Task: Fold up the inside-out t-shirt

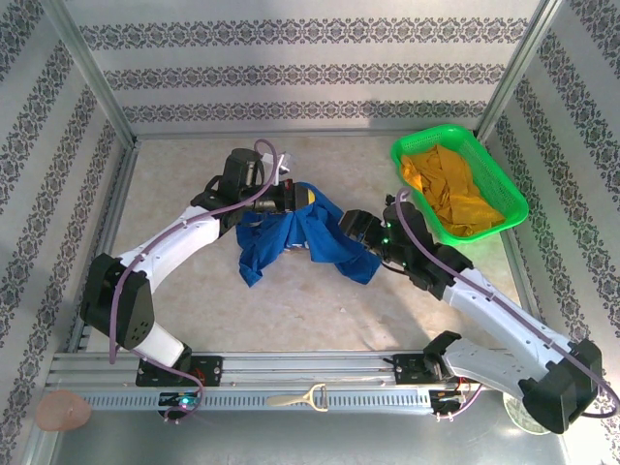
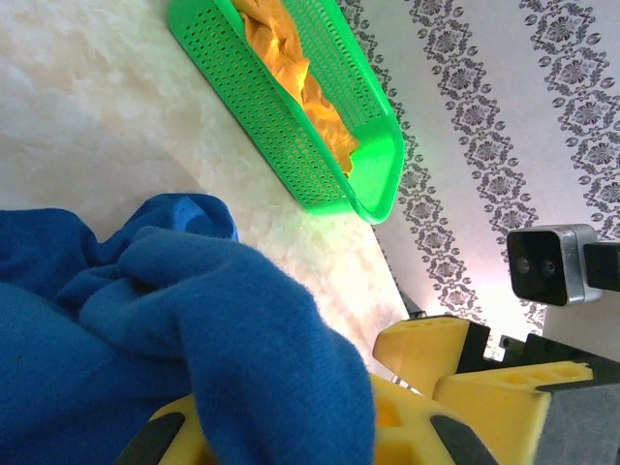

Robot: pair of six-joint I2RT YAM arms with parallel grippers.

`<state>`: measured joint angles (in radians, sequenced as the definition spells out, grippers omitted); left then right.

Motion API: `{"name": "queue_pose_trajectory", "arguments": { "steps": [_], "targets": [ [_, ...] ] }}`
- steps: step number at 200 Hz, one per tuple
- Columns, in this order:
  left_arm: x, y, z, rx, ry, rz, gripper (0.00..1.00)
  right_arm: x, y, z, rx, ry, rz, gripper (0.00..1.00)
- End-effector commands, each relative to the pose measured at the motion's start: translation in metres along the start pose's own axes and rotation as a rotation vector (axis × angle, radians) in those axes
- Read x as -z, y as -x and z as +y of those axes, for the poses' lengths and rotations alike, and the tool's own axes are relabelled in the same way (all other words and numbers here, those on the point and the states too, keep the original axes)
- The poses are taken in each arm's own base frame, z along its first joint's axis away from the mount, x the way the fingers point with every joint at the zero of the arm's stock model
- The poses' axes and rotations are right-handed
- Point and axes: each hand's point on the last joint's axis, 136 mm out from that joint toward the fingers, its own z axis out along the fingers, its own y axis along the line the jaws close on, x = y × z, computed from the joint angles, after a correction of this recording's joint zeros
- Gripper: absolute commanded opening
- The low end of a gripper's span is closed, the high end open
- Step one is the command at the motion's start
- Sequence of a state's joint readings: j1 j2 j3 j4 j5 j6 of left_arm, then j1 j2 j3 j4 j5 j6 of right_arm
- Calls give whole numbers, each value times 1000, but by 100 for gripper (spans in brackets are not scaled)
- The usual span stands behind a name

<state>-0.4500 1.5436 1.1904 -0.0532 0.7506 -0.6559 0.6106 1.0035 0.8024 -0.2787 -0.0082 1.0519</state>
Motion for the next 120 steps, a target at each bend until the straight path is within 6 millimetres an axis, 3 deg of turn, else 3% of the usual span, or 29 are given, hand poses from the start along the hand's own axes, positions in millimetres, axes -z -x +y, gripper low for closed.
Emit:
{"name": "queue_pose_trajectory", "arguments": {
  "steps": [1, 49, 80, 120],
  "targets": [
    [7, 5, -8, -24, -6, -18, 0, -18, -1, 2, -144, 15, -15, 78],
    [4, 2, -7, -17, -12, -4, 0, -61, -5, 46, -145, 121, 48, 72],
    [2, 0, -3, -17, -2, 3, 0, -82, -8, 55, -139, 135, 73, 65],
    [-1, -2, 3, -8, 13, 7, 0, -64, -8, 45, -153, 138, 42, 62]
  ]
}}
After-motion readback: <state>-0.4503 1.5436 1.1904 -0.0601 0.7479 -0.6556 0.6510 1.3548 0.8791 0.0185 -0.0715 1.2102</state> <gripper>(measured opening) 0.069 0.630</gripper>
